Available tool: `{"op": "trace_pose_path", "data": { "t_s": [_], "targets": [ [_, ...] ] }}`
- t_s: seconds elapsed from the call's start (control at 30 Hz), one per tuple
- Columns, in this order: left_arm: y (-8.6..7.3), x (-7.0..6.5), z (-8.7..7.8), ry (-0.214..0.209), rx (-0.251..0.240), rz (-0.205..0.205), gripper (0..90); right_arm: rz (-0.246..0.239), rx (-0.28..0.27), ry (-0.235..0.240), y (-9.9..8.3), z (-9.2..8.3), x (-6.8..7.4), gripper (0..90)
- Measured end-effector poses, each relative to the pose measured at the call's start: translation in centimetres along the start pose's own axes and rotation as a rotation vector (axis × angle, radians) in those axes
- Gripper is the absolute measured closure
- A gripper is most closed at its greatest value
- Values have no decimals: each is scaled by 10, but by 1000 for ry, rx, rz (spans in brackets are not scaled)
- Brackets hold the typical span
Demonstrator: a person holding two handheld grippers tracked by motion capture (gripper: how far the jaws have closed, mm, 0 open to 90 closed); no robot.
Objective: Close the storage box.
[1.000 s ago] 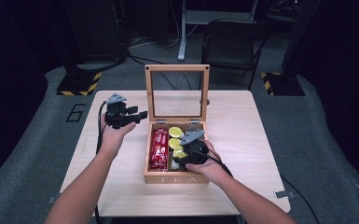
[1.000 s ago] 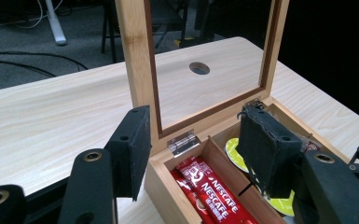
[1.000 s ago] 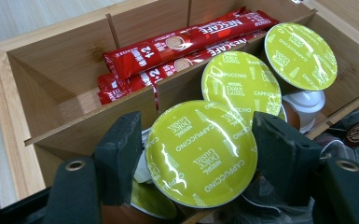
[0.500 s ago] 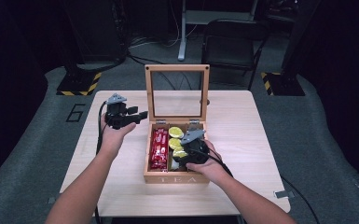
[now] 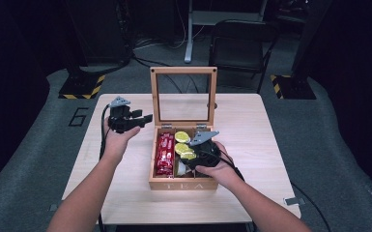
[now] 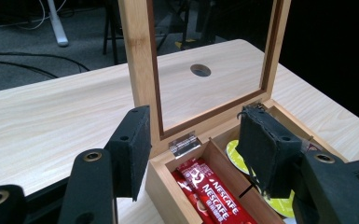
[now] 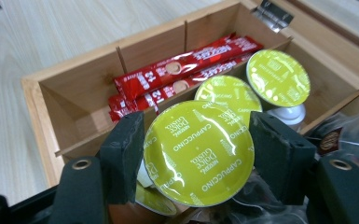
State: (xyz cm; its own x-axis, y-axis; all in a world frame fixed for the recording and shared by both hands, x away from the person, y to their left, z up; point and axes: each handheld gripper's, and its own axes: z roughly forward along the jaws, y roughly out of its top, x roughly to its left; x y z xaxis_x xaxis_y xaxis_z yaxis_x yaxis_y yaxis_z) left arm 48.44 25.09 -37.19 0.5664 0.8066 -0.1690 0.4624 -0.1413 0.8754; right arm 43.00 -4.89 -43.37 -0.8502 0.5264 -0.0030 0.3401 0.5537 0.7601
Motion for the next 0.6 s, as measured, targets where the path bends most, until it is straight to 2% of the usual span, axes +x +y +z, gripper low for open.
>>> {"op": "trace_pose_path", "data": {
  "t_s": [0.37,0.6],
  "targets": [
    [0,-1,0,-3,0,2,442,30,-35,-33,-3,-25,-16,370],
    [0,-1,0,-1,1,-1,442,71,-58,-79,-11,-44,-32,370]
  ]
}}
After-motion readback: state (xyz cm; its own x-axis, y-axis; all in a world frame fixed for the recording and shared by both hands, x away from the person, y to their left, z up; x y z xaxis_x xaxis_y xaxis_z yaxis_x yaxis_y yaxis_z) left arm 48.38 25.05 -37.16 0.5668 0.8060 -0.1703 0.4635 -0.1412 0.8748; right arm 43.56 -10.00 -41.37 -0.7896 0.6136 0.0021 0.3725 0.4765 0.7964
